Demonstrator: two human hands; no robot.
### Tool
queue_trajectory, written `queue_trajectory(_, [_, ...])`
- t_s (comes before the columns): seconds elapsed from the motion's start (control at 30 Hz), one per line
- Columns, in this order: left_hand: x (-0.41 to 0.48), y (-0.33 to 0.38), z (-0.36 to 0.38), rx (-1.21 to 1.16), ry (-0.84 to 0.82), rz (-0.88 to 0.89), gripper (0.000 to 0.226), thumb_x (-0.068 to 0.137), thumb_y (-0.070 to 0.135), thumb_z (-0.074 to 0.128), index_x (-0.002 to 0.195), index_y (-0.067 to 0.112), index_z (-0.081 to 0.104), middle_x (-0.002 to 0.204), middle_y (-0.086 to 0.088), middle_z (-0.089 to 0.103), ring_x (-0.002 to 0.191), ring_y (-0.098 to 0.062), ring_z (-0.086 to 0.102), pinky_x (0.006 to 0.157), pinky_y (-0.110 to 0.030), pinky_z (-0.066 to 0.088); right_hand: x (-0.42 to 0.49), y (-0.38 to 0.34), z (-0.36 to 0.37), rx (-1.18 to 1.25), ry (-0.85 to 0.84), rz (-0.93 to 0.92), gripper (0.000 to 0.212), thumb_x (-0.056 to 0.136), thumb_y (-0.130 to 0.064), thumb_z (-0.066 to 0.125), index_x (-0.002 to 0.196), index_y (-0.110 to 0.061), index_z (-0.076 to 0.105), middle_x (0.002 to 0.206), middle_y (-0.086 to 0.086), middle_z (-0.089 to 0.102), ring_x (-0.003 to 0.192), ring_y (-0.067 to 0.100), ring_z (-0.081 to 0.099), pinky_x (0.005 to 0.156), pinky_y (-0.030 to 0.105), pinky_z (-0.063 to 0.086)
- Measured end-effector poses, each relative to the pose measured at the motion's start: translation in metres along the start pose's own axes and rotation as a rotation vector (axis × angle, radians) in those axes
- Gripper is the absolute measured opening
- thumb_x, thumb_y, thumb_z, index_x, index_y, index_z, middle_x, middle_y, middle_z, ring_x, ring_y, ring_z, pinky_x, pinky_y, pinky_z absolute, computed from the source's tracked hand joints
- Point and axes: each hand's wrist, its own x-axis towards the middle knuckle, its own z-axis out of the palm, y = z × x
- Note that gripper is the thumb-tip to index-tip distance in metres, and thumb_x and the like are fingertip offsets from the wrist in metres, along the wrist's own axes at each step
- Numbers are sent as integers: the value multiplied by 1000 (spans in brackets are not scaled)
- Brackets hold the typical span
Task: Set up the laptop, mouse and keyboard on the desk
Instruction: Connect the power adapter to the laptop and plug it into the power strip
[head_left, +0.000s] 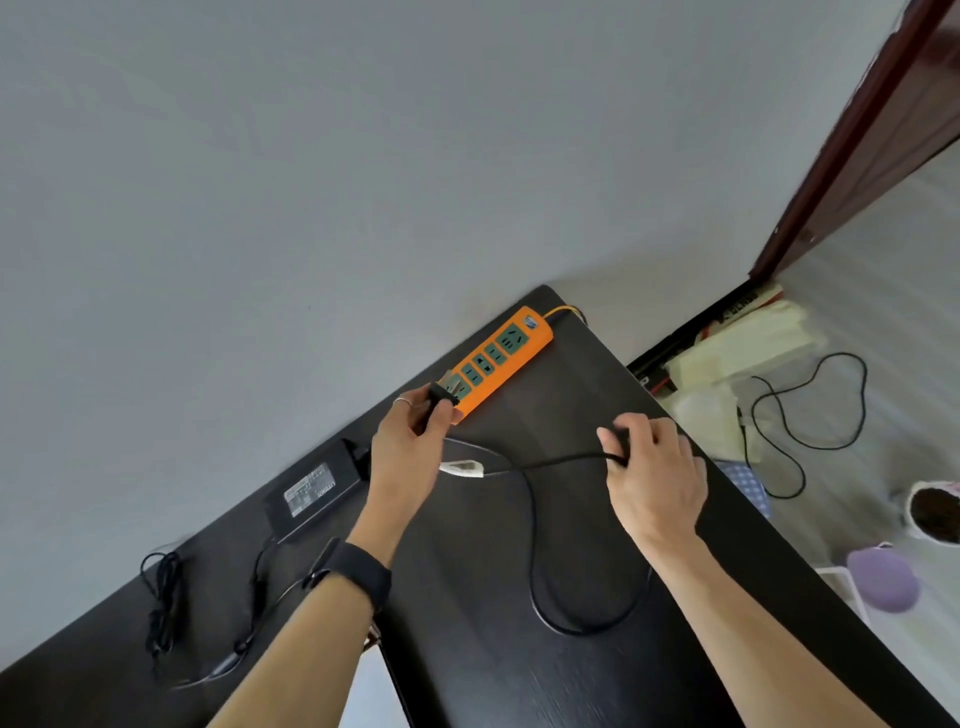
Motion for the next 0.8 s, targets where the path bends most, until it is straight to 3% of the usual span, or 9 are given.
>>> queue_trajectory(0.07, [13, -5, -3, 164, -14, 41, 23, 95, 26, 61, 117, 23, 60, 99, 14, 72, 93, 2, 65, 85, -18, 49, 9, -5, 11, -130, -9, -22, 34, 97, -43, 58, 120, -18, 62, 122, 13, 60, 106, 34, 57, 77, 46, 46])
queue_trajectory(0.13, [22, -10, -5, 299, -13, 98, 14, 96, 24, 60, 109, 24, 55, 103, 12, 69, 93, -5, 63, 75, -13, 46, 11, -12, 21, -179, -7, -71, 41, 99, -41, 51, 132, -17, 59, 140, 17, 53, 128, 36, 48, 95, 51, 41])
queue_trajectory(0.23, [37, -19, -8, 442, -40, 133, 13, 98, 24, 57, 106, 22, 47, 108, 3, 70, 92, -15, 62, 73, -24, 45, 11, -15, 28, -194, -42, -136, 53, 100, -48, 42, 141, -16, 52, 150, 21, 44, 141, 38, 38, 112, 54, 30])
queue_trajectory(0.33, [47, -26, -9, 579, -94, 147, 19, 98, 28, 58, 114, 19, 54, 110, -4, 71, 99, -23, 65, 83, -38, 53, 10, -15, 28, -211, -109, -143, 68, 95, -62, 42, 144, -15, 47, 153, 22, 38, 144, 40, 32, 116, 55, 25])
queue_trajectory(0.57, [56, -29, -11, 550, -74, 173, 33, 95, 26, 63, 126, 17, 62, 117, -1, 70, 109, -21, 64, 95, -36, 51, 11, -17, 27, -230, -151, -159, 85, 87, -74, 41, 147, -13, 43, 157, 24, 33, 148, 41, 25, 120, 57, 19])
queue_trajectory(0.8, [61, -28, -15, 751, -104, 309, 37, 97, 32, 58, 133, 20, 59, 111, -5, 72, 99, -28, 66, 84, -44, 55, 10, -17, 28, -224, -117, -154, 83, 87, -73, 43, 145, -13, 46, 155, 23, 35, 146, 41, 28, 119, 57, 21])
